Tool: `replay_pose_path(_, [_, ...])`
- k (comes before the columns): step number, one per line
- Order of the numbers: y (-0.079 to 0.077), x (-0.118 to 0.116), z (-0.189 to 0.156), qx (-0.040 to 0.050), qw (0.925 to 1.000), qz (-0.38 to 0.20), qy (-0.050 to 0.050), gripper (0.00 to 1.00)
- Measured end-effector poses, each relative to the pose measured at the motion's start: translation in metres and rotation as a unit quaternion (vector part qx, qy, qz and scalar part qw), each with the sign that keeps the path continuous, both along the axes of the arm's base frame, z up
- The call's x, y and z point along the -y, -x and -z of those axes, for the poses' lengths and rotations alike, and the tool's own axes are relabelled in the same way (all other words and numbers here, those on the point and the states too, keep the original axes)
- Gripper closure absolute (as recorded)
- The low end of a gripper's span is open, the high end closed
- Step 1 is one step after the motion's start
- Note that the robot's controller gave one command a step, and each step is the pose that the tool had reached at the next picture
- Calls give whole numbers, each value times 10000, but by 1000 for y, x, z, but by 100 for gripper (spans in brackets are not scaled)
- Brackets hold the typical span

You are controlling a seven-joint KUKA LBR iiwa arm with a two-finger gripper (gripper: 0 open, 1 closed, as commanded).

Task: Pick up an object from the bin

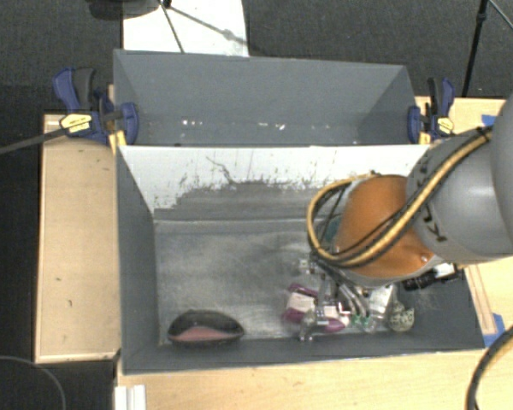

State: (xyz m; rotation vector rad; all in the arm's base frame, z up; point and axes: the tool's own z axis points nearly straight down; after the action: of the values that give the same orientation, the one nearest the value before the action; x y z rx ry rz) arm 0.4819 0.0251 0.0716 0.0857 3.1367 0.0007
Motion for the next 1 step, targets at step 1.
replay_pose_path(1, [1,-1,0,-17,10000,10,-3,100])
